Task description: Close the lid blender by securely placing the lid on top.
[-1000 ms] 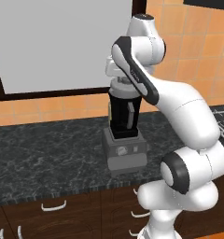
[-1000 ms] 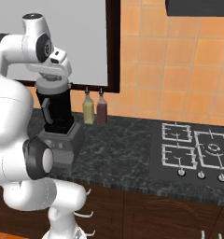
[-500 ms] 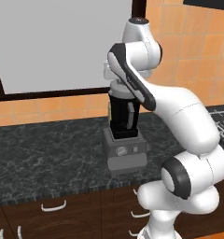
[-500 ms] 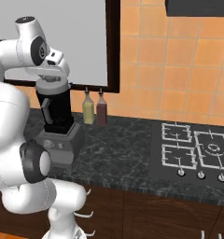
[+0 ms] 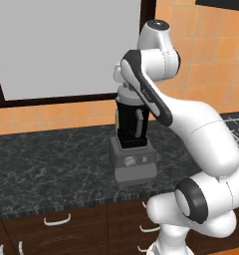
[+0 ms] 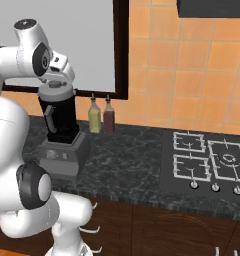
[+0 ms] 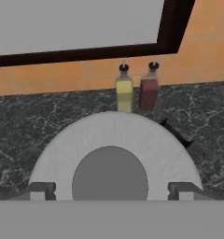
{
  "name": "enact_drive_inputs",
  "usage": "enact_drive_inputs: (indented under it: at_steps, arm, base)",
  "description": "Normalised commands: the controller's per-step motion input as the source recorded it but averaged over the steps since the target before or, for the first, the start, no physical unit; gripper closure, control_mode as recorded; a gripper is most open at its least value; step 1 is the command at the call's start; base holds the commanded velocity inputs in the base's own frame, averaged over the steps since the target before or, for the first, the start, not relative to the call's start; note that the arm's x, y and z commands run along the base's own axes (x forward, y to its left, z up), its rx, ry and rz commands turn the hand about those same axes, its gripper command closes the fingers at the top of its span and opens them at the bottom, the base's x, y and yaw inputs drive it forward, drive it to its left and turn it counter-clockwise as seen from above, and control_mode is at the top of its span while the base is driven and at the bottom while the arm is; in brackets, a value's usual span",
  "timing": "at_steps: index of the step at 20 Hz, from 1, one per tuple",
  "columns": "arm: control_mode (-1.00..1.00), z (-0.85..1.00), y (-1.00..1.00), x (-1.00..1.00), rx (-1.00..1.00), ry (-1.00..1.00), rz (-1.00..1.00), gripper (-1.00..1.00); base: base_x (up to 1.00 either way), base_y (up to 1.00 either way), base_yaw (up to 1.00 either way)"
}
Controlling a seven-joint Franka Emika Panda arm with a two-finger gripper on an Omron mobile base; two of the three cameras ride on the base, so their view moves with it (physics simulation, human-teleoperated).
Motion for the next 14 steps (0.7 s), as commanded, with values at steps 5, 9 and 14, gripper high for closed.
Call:
enact_drive_inputs:
  at_steps: [5,9,14]
  arm:
    - [-1.0,0.46,-0.06,-0.24,0.02,-0.11,0.0,-1.0]
    - [-1.0,-0.2,-0.64,-0.74,0.11,-0.16,0.0,-1.0]
    - [-1.0,-0.69,-1.0,-0.97,0.12,-0.23,-0.02,-1.0]
  base:
    - [0.0,0.0,0.0]
    - [0.0,0.0,0.0]
    - [0.0,0.0,0.0]
